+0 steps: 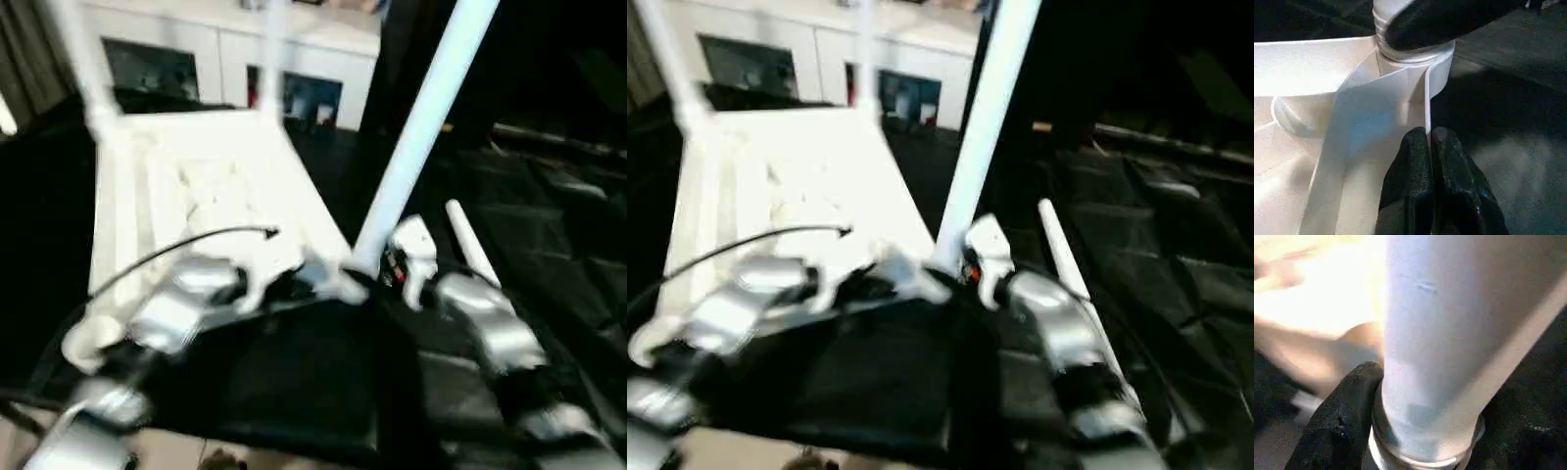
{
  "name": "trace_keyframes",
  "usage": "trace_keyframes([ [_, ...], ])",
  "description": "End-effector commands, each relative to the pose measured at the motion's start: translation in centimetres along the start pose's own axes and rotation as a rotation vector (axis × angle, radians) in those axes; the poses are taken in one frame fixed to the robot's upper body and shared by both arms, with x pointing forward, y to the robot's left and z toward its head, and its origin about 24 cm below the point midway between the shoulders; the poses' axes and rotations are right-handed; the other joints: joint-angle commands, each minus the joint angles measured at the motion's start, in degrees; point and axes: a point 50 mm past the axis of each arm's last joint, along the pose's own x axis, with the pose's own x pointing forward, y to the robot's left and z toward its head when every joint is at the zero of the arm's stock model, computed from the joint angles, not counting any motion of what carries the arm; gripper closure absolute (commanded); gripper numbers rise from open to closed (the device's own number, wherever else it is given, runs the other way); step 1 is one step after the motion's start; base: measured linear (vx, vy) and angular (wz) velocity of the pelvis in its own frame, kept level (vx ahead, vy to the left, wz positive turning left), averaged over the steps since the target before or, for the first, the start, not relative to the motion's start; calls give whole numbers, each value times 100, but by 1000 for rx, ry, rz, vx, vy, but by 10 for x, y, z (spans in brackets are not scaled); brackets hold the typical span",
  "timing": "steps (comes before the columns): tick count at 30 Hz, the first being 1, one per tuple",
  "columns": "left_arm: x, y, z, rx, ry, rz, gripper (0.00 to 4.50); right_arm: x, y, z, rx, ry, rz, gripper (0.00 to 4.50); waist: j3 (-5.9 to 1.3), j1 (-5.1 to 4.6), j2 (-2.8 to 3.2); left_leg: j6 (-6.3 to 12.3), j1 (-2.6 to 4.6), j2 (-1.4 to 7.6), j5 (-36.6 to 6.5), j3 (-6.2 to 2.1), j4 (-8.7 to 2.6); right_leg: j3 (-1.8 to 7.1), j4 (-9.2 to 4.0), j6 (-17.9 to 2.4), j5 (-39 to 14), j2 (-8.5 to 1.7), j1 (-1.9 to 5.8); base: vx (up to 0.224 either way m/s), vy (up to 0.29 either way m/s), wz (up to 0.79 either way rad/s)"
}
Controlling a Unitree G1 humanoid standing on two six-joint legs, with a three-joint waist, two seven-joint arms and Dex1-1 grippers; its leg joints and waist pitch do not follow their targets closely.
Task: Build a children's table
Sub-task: Insert table leg to table base
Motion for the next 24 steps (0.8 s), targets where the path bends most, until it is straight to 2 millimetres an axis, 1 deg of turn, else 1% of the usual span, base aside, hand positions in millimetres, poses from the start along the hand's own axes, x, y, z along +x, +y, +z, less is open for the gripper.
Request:
trace_keyframes([
  [1,11,10,11,-62,-7,172,450,7,6,-35,128,154,-162,184,-326,-66,95,-533,188,156,-2610,-90,-574,26,-552,-686,-3142,-125,31,0,0,0],
  [2,13,9,13,-64,-8,179,450,9,8,-33,131,152,-167,184,-322,-69,91,-526,218,152,-2683,-83,-561,24,-581,-661,-3201,-114,2,0,0,0],
  [3,17,7,17,-64,-7,189,450,14,13,-31,131,148,-172,184,-318,-76,95,-493,234,148,-2788,-89,-552,14,-606,-624,-3271,-108,-1,0,0,0],
  [5,24,3,21,-50,-3,183,450,21,21,-25,116,136,-168,184,-316,-84,103,-466,200,149,-2819,-105,-571,-6,-630,-550,-3317,-107,24,0,0,0],
  [6,26,3,22,-41,3,184,450,24,24,-22,100,128,-149,184,-329,-91,86,-454,170,155,-2752,-114,-588,-12,-617,-528,-3227,-109,60,0,0,0],
  [7,26,3,22,-36,6,185,450,25,26,-21,89,123,-136,184,-334,-88,94,-450,164,159,-2704,-115,-596,-10,-611,-534,-3152,-114,66,0,0,0],
  [8,26,2,21,-33,10,180,450,26,28,-17,78,99,-109,184,-348,-80,121,-438,173,165,-2600,-106,-608,-5,-601,-577,-2921,-110,76,0,0,0],
  [9,27,2,21,-34,14,178,450,27,30,-14,72,82,-96,184,-356,-83,114,-420,153,173,-2455,-96,-629,-2,-585,-650,-2619,-107,105,0,0,0],
  [10,26,3,20,-23,19,178,450,27,31,-12,72,62,-79,129,-349,-78,112,-401,147,177,-2396,-84,-636,4,-575,-707,-2435,-94,101,0,0,0],
  [11,25,3,18,-14,25,173,450,27,33,-7,94,23,-40,115,-342,-80,109,-390,145,174,-2397,-77,-637,6,-568,-726,-2400,-86,100,0,0,0],
  [12,25,3,17,-8,29,171,450,27,34,-4,110,-2,-15,115,-349,-80,98,-346,146,173,-2440,-72,-630,11,-570,-742,-2414,-96,113,0,0,0],
  [13,23,4,16,1,23,164,450,26,34,-1,114,-28,25,115,-344,-81,107,-332,138,176,-2447,-75,-637,13,-573,-748,-2426,-102,117,0,0,0],
  [14,23,4,16,1,23,164,450,26,34,-1,114,-28,25,101,-341,-95,101,-304,109,178,-2424,-87,-649,11,-569,-747,-2452,-105,140,0,0,0],
  [15,19,5,14,18,20,146,450,21,32,1,62,-40,86,89,-340,-102,94,-290,101,176,-2414,-89,-650,6,-577,-740,-2507,-107,151,0,0,0],
  [16,17,6,13,33,11,129,450,17,29,1,36,-39,113,76,-330,-106,107,-291,84,181,-2347,-99,-658,7,-578,-734,-2530,-113,160,0,0,0],
  [18,14,6,11,48,7,106,450,11,25,1,6,-37,151,76,-336,-121,99,-275,115,189,-2361,-73,-640,20,-588,-794,-2532,-115,133,0,0,0],
  [19,8,7,7,60,7,68,450,0,18,0,-32,-36,228,76,-328,-120,113,-258,113,191,-2353,-69,-644,15,-598,-803,-2520,-100,152,0,0,0],
  [20,5,8,4,54,19,61,450,-5,15,0,-37,-34,255,76,-328,-99,110,-240,128,197,-2331,-64,-635,17,-601,-807,-2496,-108,146,0,0,0],
  [21,3,8,3,55,21,58,450,-7,13,0,-39,-33,262,76,-330,-96,135,-209,156,214,-2379,-51,-631,34,-595,-881,-2414,-106,116,0,0,0],
  [22,-3,11,0,64,20,39,450,-17,5,1,-37,-28,293,76,-328,-84,116,-178,142,211,-2329,-48,-629,29,-579,-920,-2348,-96,145,0,0,0],
  [24,-6,12,-1,59,21,33,450,-20,2,1,-32,-27,306,76,-334,-78,126,-171,129,218,-2233,-46,-636,31,-557,-955,-2267,-98,149,0,0,0],
])
